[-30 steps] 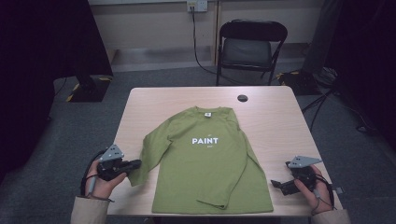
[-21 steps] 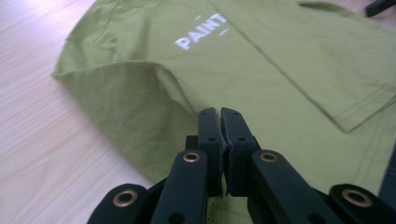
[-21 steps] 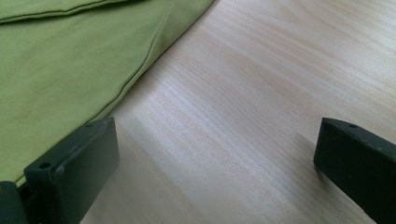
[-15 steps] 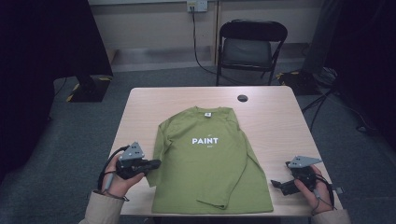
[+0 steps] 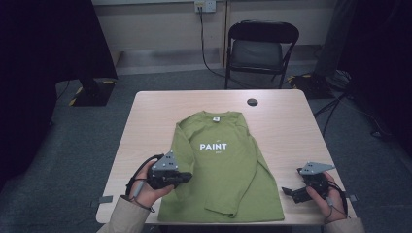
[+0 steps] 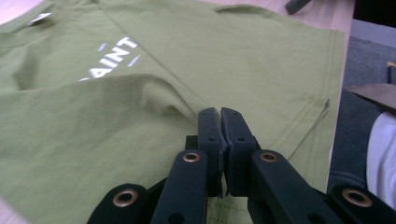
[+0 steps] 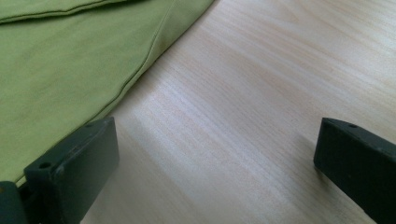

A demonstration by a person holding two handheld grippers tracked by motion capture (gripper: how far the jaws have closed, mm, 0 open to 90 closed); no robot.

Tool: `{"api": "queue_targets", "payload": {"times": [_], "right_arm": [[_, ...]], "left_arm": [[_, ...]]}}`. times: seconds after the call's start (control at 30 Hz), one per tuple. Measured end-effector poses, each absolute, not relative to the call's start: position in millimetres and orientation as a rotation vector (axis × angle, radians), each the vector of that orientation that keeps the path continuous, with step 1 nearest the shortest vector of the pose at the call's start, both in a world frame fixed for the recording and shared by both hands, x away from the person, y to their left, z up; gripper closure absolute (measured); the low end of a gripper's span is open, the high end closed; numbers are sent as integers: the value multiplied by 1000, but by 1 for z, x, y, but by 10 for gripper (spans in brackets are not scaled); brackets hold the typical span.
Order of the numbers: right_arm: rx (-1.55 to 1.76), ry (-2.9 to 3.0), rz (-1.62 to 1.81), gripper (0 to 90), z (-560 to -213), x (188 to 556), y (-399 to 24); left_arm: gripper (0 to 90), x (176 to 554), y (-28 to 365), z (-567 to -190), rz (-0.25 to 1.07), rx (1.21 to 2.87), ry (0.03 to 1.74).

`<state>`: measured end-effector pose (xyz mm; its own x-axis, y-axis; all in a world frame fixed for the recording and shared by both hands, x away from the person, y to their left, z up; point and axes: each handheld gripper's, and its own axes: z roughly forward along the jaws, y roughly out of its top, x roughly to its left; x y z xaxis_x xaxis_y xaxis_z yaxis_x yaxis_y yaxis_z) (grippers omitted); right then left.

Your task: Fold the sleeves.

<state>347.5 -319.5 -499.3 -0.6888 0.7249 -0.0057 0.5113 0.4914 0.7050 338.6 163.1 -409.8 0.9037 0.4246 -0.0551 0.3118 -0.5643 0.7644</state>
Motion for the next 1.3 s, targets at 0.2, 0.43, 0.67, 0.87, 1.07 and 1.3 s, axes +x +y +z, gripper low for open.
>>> {"api": "queue_targets", "payload": {"times": [0.2, 0.43, 0.67, 0.87, 1.07, 1.3], "right_arm": [[1043, 2438, 1002, 0, -499, 347, -319], [1043, 2438, 1002, 0, -499, 348, -319], [1041, 2439, 1003, 0, -499, 347, -319], [1039, 2440, 1004, 0, -499, 347, -319], [1039, 2440, 1003, 0, -499, 347, -319], [1040, 2440, 1004, 0, -499, 347, -319]], "left_arm": [[874, 339, 148, -413, 130, 2205, 496], [874, 339, 131, -413, 94, 2204, 451], [872, 338, 114, -421, 33, 2236, 396], [870, 341, 115, -432, -7, 2230, 419], [864, 342, 114, -440, -52, 2239, 432], [861, 343, 111, -448, -68, 2255, 433]]}}
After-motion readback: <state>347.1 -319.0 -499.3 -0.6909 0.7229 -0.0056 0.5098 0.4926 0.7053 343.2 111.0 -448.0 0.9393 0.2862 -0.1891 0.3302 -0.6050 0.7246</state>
